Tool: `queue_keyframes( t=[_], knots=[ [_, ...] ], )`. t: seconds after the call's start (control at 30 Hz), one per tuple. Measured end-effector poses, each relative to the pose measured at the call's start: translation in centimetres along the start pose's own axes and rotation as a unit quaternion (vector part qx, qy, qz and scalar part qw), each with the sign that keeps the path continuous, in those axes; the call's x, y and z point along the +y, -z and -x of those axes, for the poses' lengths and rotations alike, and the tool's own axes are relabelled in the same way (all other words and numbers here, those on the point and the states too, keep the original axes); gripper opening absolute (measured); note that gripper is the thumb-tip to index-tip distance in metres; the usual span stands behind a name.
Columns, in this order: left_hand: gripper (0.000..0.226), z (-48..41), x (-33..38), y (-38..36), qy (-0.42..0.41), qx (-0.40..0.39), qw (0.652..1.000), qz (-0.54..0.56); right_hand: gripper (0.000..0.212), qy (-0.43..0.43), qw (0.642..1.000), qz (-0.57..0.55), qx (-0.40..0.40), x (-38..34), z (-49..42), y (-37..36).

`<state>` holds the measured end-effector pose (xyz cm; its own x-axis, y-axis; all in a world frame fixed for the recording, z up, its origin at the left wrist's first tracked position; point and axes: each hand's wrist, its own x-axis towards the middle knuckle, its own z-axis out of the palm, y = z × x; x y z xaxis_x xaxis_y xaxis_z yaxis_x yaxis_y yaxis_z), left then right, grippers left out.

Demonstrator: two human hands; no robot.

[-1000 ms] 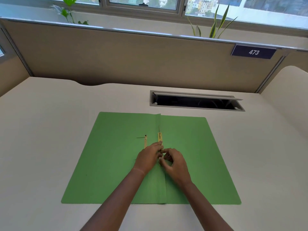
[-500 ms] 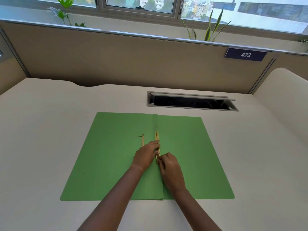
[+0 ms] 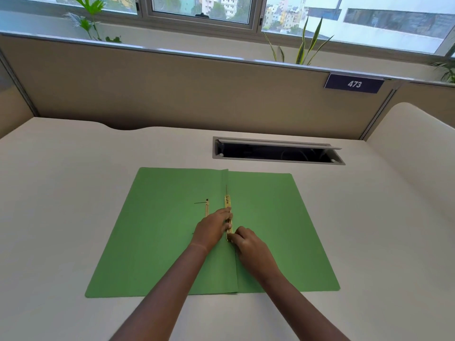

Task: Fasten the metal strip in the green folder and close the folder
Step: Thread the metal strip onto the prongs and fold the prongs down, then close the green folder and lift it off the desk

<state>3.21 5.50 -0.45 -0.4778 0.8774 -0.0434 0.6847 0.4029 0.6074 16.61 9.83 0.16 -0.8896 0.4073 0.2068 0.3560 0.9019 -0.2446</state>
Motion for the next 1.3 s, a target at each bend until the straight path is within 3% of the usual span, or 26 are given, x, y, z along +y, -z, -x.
queue_keyframes(
  t=[0.37,0.6,0.7,0.8,0.97,1.13,1.3],
  knots=[
    [0.033,0.2,-0.2,-0.4,-0.012,0.016,1.000,-0.002,0.027,-0.032,0.996,-0.078,0.017,0.6,1.5,-0.6],
    [0.036,1.9,-0.5,-0.6,-0.040,0.072,0.996,-0.019,0.020,-0.075,0.994,-0.055,0.064,1.2,2.8,-0.6],
    [0.035,3.1,-1.5,-0.1,-0.046,0.130,0.987,-0.086,0.030,-0.114,0.991,-0.018,0.073,2.1,3.1,-1.0],
    [0.032,4.0,-3.2,1.3,0.023,0.210,0.969,-0.126,0.048,-0.174,0.985,-0.006,-0.010,3.0,3.3,-1.5],
    [0.050,4.8,-7.2,4.0,0.222,0.158,0.944,-0.185,0.052,-0.193,0.980,0.005,-0.041,3.2,3.3,-2.1],
    [0.048,5.7,-9.8,6.3,0.289,0.178,0.915,-0.216,0.052,-0.197,0.980,0.009,-0.042,3.3,3.4,-2.3],
    [0.049,6.1,-10.4,8.4,0.367,0.207,0.889,-0.180,0.051,-0.198,0.979,0.002,-0.037,3.2,3.3,-2.3]
  ],
)
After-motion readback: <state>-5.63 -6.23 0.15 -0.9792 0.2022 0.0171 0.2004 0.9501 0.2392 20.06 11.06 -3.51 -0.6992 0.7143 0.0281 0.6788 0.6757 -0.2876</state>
